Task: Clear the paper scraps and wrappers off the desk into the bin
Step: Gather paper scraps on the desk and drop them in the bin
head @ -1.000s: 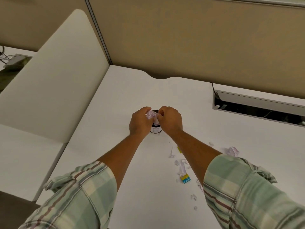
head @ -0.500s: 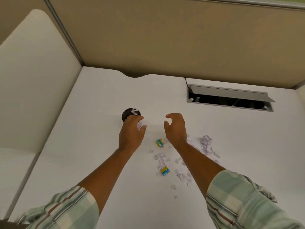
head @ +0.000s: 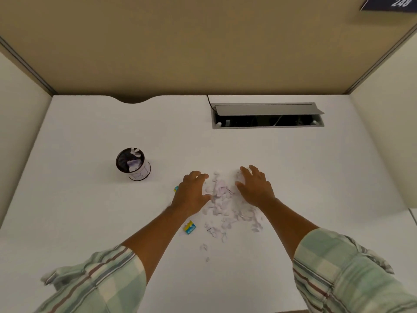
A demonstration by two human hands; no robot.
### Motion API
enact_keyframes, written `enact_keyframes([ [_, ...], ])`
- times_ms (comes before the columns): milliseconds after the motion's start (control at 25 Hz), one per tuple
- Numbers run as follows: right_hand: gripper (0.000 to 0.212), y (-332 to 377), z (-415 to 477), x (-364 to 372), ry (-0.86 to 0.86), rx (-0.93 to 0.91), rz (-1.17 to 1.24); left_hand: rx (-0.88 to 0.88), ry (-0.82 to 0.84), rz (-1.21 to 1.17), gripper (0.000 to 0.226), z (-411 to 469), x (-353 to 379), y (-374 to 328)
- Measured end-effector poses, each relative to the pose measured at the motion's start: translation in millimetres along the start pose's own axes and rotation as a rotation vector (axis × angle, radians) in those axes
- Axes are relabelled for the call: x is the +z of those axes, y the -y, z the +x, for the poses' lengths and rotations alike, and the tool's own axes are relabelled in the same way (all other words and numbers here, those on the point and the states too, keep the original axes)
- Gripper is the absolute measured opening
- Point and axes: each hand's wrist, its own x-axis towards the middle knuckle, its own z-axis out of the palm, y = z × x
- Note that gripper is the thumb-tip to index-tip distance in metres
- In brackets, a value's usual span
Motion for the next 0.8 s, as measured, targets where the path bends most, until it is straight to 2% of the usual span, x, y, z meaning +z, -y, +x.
enact_keyframes([
  [200,0.076,-3,-22,21,-0.010,-0.098,-0.094,0.053,0.023,0.051,0.078,1,37,-27],
  [320,0.088,-1,-37,35,-0.045,-0.117,-0.156,0.080,0.077,0.176,0.083,6,47,-39],
  [400,0.087,-2,-44,43,-0.067,-0.126,-0.160,0.087,0.102,0.229,0.083,8,54,-42],
  [480,0.075,0,-50,50,-0.053,-0.137,-0.101,0.068,0.113,0.183,0.070,9,59,-40],
  [640,0.033,8,-56,53,-0.066,-0.166,0.013,0.046,0.063,0.072,0.019,11,62,-35],
  [720,0.024,11,-55,52,-0.077,-0.184,0.035,0.050,0.024,0.085,0.014,12,62,-34],
  [800,0.018,13,-52,51,-0.106,-0.193,0.063,0.059,0.000,0.083,0.021,10,62,-35],
])
